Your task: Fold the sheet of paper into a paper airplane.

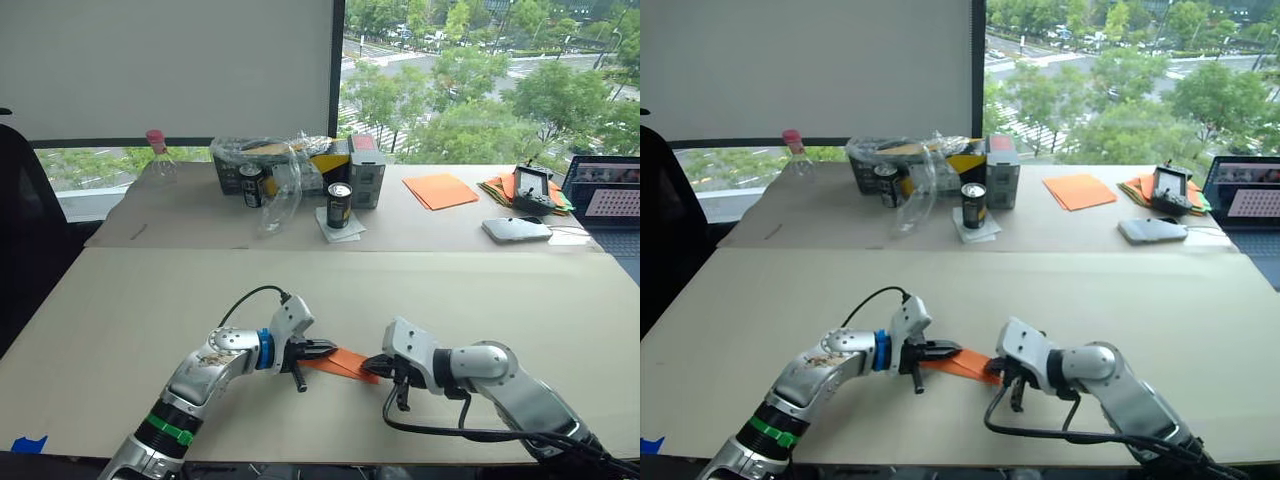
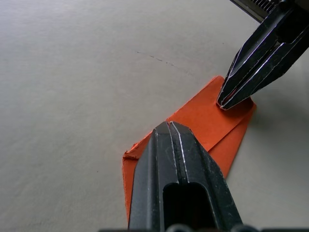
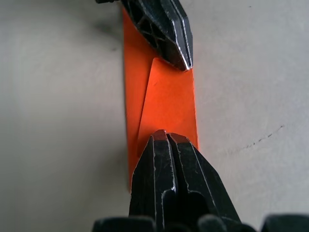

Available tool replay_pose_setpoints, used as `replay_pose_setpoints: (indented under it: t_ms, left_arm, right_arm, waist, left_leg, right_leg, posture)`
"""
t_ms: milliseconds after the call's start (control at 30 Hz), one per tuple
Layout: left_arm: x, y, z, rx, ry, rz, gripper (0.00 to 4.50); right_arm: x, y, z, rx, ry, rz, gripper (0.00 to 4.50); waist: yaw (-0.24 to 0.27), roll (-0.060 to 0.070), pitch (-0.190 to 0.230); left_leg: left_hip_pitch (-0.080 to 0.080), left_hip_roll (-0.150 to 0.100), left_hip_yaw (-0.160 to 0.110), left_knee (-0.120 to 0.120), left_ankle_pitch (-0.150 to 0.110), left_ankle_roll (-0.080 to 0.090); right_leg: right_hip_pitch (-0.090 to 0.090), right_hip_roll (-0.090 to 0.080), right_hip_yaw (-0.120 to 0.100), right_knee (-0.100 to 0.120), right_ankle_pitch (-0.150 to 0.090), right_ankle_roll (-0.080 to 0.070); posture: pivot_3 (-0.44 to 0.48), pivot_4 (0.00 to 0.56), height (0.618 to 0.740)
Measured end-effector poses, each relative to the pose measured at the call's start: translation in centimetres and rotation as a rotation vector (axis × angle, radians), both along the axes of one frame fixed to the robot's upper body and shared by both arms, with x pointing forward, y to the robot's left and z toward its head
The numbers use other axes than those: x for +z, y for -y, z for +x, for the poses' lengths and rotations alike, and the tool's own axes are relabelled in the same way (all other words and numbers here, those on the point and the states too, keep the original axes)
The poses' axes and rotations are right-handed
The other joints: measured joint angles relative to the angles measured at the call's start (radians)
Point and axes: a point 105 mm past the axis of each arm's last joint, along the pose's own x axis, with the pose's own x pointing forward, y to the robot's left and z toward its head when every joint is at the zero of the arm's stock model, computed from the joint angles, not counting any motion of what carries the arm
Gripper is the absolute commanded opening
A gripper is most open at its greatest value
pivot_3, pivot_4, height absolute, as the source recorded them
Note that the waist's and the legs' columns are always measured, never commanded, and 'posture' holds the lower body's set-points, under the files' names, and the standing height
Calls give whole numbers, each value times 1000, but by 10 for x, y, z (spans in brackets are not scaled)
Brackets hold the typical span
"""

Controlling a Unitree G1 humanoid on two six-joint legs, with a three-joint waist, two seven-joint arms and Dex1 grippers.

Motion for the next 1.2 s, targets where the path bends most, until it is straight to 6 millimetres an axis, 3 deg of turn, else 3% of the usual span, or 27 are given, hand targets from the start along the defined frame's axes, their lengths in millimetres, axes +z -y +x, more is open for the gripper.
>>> replay_pose_setpoints:
  t_ms: [167, 433, 533, 633, 733, 933, 1200]
  left_arm:
    - [-1, 1, 0, 0, -11, -8, 0]
    - [3, -3, 0, -13, -38, -46, 0]
    - [15, -24, -1, -11, -80, -90, 0]
    - [39, -43, 5, 6, -52, -138, 0]
    - [57, -69, 6, 21, -23, -97, 0]
    - [66, -76, -7, -6, -34, -63, 0]
    - [61, -76, -23, -2, -64, -34, 0]
  right_arm:
    - [-1, 18, -11, 28, -30, -45, 16]
    - [8, 30, -18, 36, -104, 2, 16]
    - [15, 27, -29, 66, -159, 20, 16]
    - [25, 15, -35, 109, -171, 58, 16]
    - [44, -2, -21, 127, -101, 84, 16]
    - [51, -34, -5, 132, -61, 119, 16]
    - [47, -31, 35, 17, -36, 72, 16]
  waist:
    - [2, 0, 0]
    - [4, 0, 1]
    - [-9, 0, 4]
    - [-13, 0, 4]
    - [-22, -1, 5]
    - [-10, -1, 8]
    - [-13, -2, 10]
  left_leg:
    - [3, 0, 0, 0, 0, 0]
    - [-3, 0, 0, 0, 0, 1]
    - [-8, 2, 0, 0, 0, 0]
    - [-15, 2, 1, 0, 1, -1]
    - [-15, 2, 1, 0, 2, -2]
    - [-17, 1, 0, 0, 1, -2]
    - [-17, 2, 1, 0, 3, -4]
  right_leg:
    - [3, 0, 0, 0, -5, 9]
    - [-2, -1, 0, 0, -1, 1]
    - [-9, 1, 0, 1, 0, 0]
    - [-17, 1, 1, 2, 2, -3]
    - [-19, 1, 1, 2, 3, -4]
    - [-19, 1, 1, 1, 3, -4]
    - [-21, 2, 1, 2, 4, -5]
  posture:
    - [0, 150, 670]
    - [0, 150, 670]
    - [0, 150, 670]
    - [0, 150, 670]
    - [0, 150, 670]
    - [0, 150, 670]
    - [0, 150, 670]
